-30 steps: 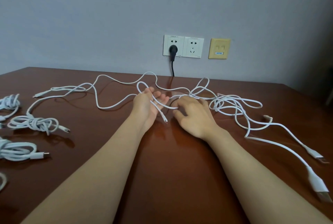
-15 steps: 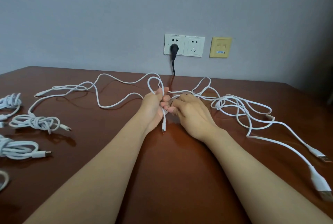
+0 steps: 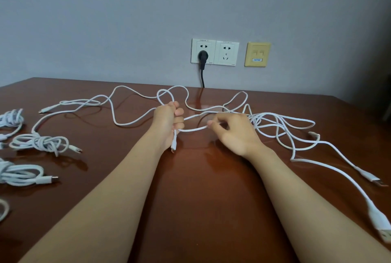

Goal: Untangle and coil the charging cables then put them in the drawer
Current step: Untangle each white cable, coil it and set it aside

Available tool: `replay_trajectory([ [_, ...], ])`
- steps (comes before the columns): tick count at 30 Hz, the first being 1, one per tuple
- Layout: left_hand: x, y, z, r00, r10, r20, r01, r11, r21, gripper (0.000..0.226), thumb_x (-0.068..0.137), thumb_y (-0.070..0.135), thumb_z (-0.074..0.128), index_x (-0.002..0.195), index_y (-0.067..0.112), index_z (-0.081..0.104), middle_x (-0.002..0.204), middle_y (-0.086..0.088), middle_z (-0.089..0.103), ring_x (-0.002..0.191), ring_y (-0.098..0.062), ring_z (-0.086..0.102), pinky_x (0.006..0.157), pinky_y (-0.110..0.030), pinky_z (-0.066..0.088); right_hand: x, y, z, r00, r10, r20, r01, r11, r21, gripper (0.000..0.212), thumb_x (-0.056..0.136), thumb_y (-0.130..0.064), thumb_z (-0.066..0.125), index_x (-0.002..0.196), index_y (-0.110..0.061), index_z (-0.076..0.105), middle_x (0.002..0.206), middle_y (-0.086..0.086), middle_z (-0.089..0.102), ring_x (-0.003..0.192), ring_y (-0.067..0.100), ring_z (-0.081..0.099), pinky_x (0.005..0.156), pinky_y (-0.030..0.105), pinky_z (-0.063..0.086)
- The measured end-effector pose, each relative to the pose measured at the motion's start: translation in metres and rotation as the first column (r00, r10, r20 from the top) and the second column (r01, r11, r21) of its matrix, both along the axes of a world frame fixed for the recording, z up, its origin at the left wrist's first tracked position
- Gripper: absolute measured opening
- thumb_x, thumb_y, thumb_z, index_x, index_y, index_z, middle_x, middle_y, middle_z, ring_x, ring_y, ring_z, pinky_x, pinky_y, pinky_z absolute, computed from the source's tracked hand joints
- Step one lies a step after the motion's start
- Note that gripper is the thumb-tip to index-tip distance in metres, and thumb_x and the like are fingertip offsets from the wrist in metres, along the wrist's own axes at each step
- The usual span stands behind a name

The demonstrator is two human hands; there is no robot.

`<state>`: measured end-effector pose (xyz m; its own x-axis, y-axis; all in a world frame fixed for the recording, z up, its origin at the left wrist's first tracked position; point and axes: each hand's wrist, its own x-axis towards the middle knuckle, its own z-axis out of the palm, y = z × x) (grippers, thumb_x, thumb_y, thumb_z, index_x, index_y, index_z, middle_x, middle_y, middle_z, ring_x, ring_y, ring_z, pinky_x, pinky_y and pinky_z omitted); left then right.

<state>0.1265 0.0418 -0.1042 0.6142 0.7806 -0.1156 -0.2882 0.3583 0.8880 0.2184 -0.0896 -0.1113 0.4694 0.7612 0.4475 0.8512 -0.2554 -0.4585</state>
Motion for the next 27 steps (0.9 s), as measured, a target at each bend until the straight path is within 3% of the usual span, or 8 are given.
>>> replay_trajectory([
  [4,0.002,0.001,-0.001,0.995,0.018,-0.098,-0.015,0.999,0.036,0.037,0.096,0.002,0.018,0.068,0.015,0.037,0.047,0.003,0.032,0.025,-0.004,0.018,0.028,-0.013,0.013,-0.001,0.005,0.001,0.999,0.037,-0.039,-0.034,0.996,0.077,0.021,0.089,-0.017,0.056,0.071,-0.027,0.054,0.071,-0.01,0.056,0.073,0.015,0.05,0.067,0.027,0.034],
  [9,0.007,-0.007,-0.004,0.934,0.028,-0.357,0.127,0.905,0.406,0.031,0.1,0.015,0.029,0.074,0.014,0.045,0.059,-0.004,0.038,0.039,-0.014,0.034,0.038,-0.017,0.026,-0.013,0.011,0.005,0.992,0.125,-0.032,-0.116,0.971,0.209,0.023,0.086,-0.013,0.061,0.068,-0.026,0.058,0.05,-0.007,0.042,0.054,0.006,0.042,0.056,0.026,0.031],
  [12,0.007,-0.019,-0.001,0.867,0.008,-0.498,0.283,0.814,0.507,0.056,0.101,0.041,0.025,0.108,-0.002,0.061,0.101,-0.039,0.057,0.094,-0.051,0.056,0.083,-0.049,0.047,-0.018,0.013,0.005,0.989,0.146,-0.015,-0.139,0.967,0.215,0.018,0.086,-0.013,0.061,0.073,-0.025,0.064,0.05,-0.013,0.051,0.055,0.001,0.048,0.057,0.026,0.034],
  [14,0.004,-0.025,0.001,0.866,-0.104,-0.488,0.352,0.82,0.45,0.074,0.098,0.051,0.014,0.118,-0.005,0.056,0.109,-0.031,0.058,0.106,-0.043,0.055,0.097,-0.049,0.042,-0.019,0.013,0.006,0.99,0.137,-0.022,-0.13,0.971,0.203,0.018,0.087,-0.016,0.06,0.077,-0.03,0.057,0.054,-0.017,0.058,0.058,0.002,0.051,0.061,0.028,0.038],
  [16,0.001,-0.027,0.003,0.862,-0.198,-0.466,0.416,0.801,0.43,0.07,0.096,0.055,0.009,0.091,0.01,0.062,0.057,-0.007,0.067,0.05,-0.015,0.066,0.056,-0.019,0.053,-0.019,0.012,0.006,0.996,0.082,-0.041,-0.073,0.98,0.182,0.015,0.087,-0.022,0.06,0.088,-0.027,0.046,0.06,-0.013,0.059,0.066,0.01,0.052,0.063,0.031,0.037],
  [18,0.0,-0.028,0.003,0.828,-0.279,-0.487,0.507,0.743,0.436,0.055,0.095,0.057,0.012,0.071,0.02,0.045,0.037,0.008,0.04,0.027,-0.001,0.034,0.032,-0.011,0.024,-0.019,0.01,0.006,1.0,-0.014,-0.006,0.015,0.982,0.189,0.026,0.085,-0.025,0.06,0.092,-0.022,0.036,0.065,-0.007,0.056,0.07,0.023,0.05,0.06,0.032,0.027],
  [23,-0.004,-0.025,0.004,0.756,-0.416,-0.506,0.632,0.664,0.398,0.048,0.094,0.054,0.027,0.069,0.014,0.035,0.039,0.009,0.023,0.034,-0.003,0.015,0.036,-0.015,0.012,-0.011,0.007,0.007,0.981,-0.194,0.015,0.189,0.971,0.146,0.032,0.082,-0.038,0.059,0.087,-0.017,0.036,0.07,0.001,0.053,0.071,0.029,0.044,0.067,0.031,0.025],
  [27,-0.002,-0.028,0.003,0.79,-0.427,-0.44,0.603,0.674,0.427,0.044,0.095,0.049,0.03,0.069,0.014,0.034,0.041,0.009,0.022,0.035,-0.004,0.017,0.036,-0.014,0.017,-0.005,0.011,0.0,0.98,-0.004,-0.197,0.027,0.993,0.114,0.029,0.095,-0.034,0.042,0.07,-0.019,0.039,0.067,-0.001,0.053,0.071,0.023,0.047,0.064,0.032,0.032],
])
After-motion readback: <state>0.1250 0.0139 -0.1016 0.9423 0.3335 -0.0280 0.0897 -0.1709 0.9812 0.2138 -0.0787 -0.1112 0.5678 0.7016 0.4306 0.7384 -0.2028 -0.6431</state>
